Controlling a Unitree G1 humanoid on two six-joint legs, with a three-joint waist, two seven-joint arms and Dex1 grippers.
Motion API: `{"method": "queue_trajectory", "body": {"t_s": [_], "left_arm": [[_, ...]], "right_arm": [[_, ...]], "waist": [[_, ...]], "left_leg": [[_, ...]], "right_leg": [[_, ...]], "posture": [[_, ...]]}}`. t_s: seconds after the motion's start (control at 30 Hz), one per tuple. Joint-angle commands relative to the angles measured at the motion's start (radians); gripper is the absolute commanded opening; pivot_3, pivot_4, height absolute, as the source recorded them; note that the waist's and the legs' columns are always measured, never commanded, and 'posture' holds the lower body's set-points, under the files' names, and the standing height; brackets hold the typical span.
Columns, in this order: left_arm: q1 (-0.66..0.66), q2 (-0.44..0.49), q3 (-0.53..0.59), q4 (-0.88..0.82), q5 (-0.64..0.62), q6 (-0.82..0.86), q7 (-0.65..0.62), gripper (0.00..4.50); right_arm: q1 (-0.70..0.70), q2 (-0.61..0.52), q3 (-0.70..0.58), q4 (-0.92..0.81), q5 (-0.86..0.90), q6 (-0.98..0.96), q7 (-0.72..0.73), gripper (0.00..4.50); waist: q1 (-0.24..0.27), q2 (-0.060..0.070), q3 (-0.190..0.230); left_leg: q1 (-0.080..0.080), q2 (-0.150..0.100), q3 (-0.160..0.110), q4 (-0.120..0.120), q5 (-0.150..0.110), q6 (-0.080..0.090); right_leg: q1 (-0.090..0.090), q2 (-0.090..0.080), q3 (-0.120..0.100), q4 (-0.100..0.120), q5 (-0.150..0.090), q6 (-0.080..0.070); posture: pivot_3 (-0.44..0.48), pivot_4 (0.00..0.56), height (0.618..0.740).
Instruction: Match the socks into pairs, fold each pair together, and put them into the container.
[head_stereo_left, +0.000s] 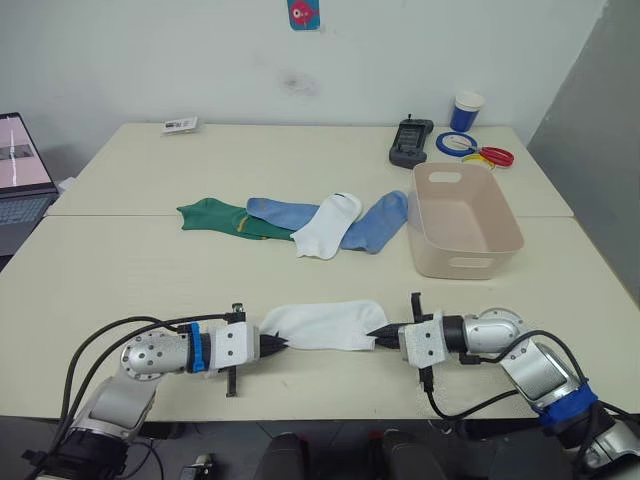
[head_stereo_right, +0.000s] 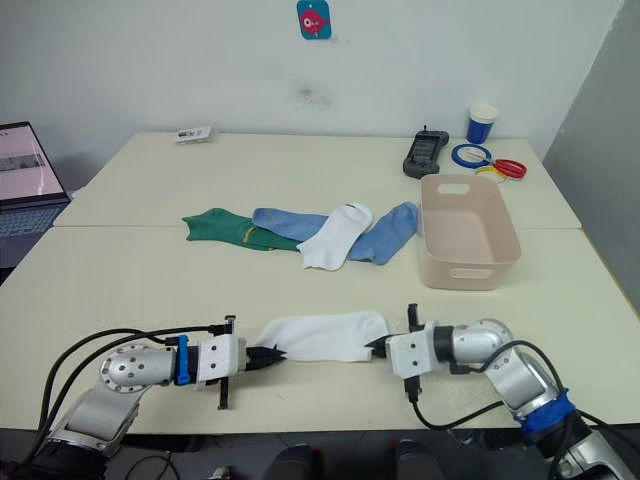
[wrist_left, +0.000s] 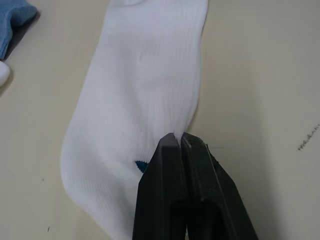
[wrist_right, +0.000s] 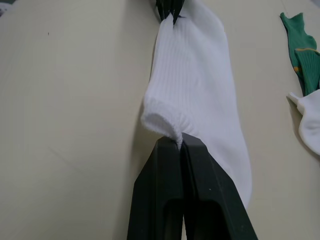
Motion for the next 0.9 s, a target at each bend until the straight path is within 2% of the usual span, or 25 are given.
{"method": "queue_trajectory", "body": {"t_s": [0.03, 0.13, 0.27, 0.47, 0.6, 0.67, 0.77, 0.9], "left_arm": [[0.005, 0.006, 0.047, -0.042, -0.087, 0.081, -0.005, 0.03], [0.014, 0.023, 0.08, -0.11, -0.175, 0.176, -0.026, 0.03], [0.031, 0.053, 0.127, -0.181, -0.22, 0.23, -0.032, 0.03], [0.15, 0.253, 0.226, -0.452, -0.473, 0.571, -0.136, 0.03], [0.16, 0.358, 0.273, -0.524, -0.62, 0.784, -0.164, 0.03], [0.14, 0.384, 0.266, -0.524, -0.656, 0.857, -0.162, 0.03], [0.072, 0.388, 0.182, -0.464, -0.62, 0.912, -0.168, 0.03], [-0.038, 0.339, 0.06, -0.332, -0.538, 0.932, -0.171, 0.03]], "right_arm": [[-0.01, -0.003, -0.036, -0.137, 0.164, 0.217, 0.059, 0.0], [-0.031, -0.011, -0.049, -0.209, 0.246, 0.373, 0.081, 0.0], [-0.046, -0.054, -0.048, -0.26, 0.275, 0.459, 0.124, 0.0], [-0.013, -0.178, -0.072, -0.406, 0.423, 0.643, 0.223, 0.0], [-0.019, -0.226, -0.089, -0.469, 0.564, 0.825, 0.245, 0.0], [-0.03, -0.229, -0.099, -0.484, 0.64, 0.914, 0.239, 0.0], [-0.069, -0.175, -0.101, -0.449, 0.719, 1.032, 0.192, 0.0], [-0.153, -0.136, -0.061, -0.289, 0.661, 1.032, 0.208, 0.0]], "waist": [[0.0, 0.0, 0.0], [-0.001, 0.0, 0.0], [-0.001, 0.0, 0.0], [-0.002, 0.0, 0.001], [-0.002, 0.0, 0.001], [-0.001, 0.0, 0.001], [-0.001, 0.0, 0.002], [-0.002, 0.0, 0.002]], "left_leg": [[0.0, 0.0, -0.001, 0.0, 0.0, 0.0], [0.0, 0.001, -0.004, 0.0, 0.0, 0.0], [0.0, 0.001, -0.004, 0.0, 0.0, 0.0], [-0.002, 0.001, -0.005, -0.002, 0.0, 0.0], [-0.002, 0.001, -0.007, -0.002, 0.0, 0.0], [-0.002, 0.001, -0.007, -0.002, 0.0, 0.0], [-0.002, 0.001, -0.008, -0.001, 0.0, 0.0], [-0.001, -0.001, -0.007, -0.001, 0.0, 0.0]], "right_leg": [[0.0, 0.0, 0.0, 0.0, 0.0, 0.0], [0.0, -0.001, 0.0, 0.0, 0.0, -0.001], [0.0, -0.002, -0.001, 0.0, -0.001, -0.001], [-0.002, -0.003, -0.001, -0.002, -0.002, -0.003], [-0.001, -0.003, -0.003, -0.001, -0.003, -0.004], [-0.001, -0.003, -0.003, -0.001, -0.003, -0.004], [-0.001, -0.002, -0.003, -0.001, -0.003, -0.004], [-0.002, 0.003, -0.003, 0.0, -0.003, -0.004]], "posture": [[0.0, 0.15, 0.74], [0.0, 0.15, 0.74], [0.0, 0.15, 0.74], [0.0, 0.15, 0.74], [0.0, 0.15, 0.74], [0.0, 0.15, 0.74], [0.0, 0.15, 0.74], [0.0, 0.15, 0.74]]}}
